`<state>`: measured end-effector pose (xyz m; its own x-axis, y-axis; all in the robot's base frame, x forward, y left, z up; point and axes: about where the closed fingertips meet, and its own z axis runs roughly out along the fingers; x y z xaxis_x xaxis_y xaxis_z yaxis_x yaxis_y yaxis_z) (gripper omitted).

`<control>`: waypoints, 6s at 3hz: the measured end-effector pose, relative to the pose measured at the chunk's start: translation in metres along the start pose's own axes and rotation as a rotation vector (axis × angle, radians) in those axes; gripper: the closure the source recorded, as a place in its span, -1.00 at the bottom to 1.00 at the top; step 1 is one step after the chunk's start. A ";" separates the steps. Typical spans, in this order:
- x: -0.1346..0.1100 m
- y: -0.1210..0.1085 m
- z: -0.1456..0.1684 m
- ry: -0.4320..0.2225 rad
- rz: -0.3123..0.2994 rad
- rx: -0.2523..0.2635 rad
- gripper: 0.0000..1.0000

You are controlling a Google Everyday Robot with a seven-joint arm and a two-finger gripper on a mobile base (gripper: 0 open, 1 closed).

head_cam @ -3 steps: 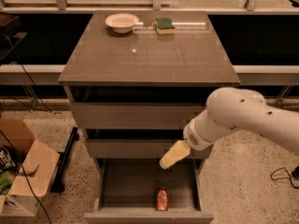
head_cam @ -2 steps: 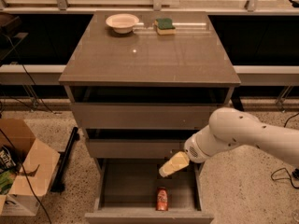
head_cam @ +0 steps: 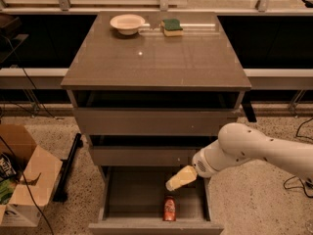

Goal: Pick coke can from bottom drawer and place on counter

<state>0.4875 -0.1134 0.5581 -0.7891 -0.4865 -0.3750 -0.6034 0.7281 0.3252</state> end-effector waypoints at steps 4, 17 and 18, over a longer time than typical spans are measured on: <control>0.027 -0.075 0.129 0.062 0.440 0.089 -1.00; 0.126 -0.132 0.395 0.300 0.989 -0.053 -0.21; 0.125 -0.132 0.394 0.300 0.989 -0.053 0.25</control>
Offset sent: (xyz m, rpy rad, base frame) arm 0.0400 -0.0073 -0.1243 -0.0883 0.1749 -0.3864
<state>0.5137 -0.0799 0.1258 -0.9266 0.2121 0.3105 0.3321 0.8491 0.4108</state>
